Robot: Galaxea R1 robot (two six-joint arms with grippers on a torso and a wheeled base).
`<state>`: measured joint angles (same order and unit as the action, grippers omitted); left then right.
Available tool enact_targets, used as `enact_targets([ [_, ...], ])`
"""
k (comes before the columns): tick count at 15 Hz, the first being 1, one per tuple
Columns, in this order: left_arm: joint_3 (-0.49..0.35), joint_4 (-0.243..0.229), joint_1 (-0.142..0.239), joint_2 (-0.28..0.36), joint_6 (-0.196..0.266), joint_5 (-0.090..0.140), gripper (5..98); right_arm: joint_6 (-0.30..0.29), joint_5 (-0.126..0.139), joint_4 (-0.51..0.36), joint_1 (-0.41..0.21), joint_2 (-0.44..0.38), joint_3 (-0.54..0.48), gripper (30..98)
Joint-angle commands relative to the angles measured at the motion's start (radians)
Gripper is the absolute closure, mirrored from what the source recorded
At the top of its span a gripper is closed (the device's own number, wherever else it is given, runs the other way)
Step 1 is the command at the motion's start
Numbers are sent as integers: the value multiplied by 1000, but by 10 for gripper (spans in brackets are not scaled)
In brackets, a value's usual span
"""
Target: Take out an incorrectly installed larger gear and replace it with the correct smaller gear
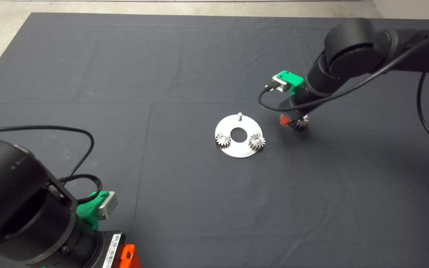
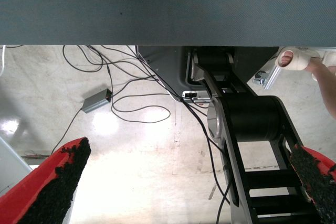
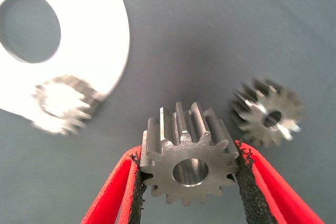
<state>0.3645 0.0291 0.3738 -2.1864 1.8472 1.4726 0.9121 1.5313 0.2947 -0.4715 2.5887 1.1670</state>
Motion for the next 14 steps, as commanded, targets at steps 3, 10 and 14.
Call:
enact_targets([
  [3,-13,-20,2,3,7,3,55,16,82,-72,-55,303,266,880],
  [10,-14,-20,1,3,7,3,55,9,81,-74,-43,397,472,880],
  [14,-14,-20,1,1,7,3,55,4,81,-72,-36,397,489,880],
])
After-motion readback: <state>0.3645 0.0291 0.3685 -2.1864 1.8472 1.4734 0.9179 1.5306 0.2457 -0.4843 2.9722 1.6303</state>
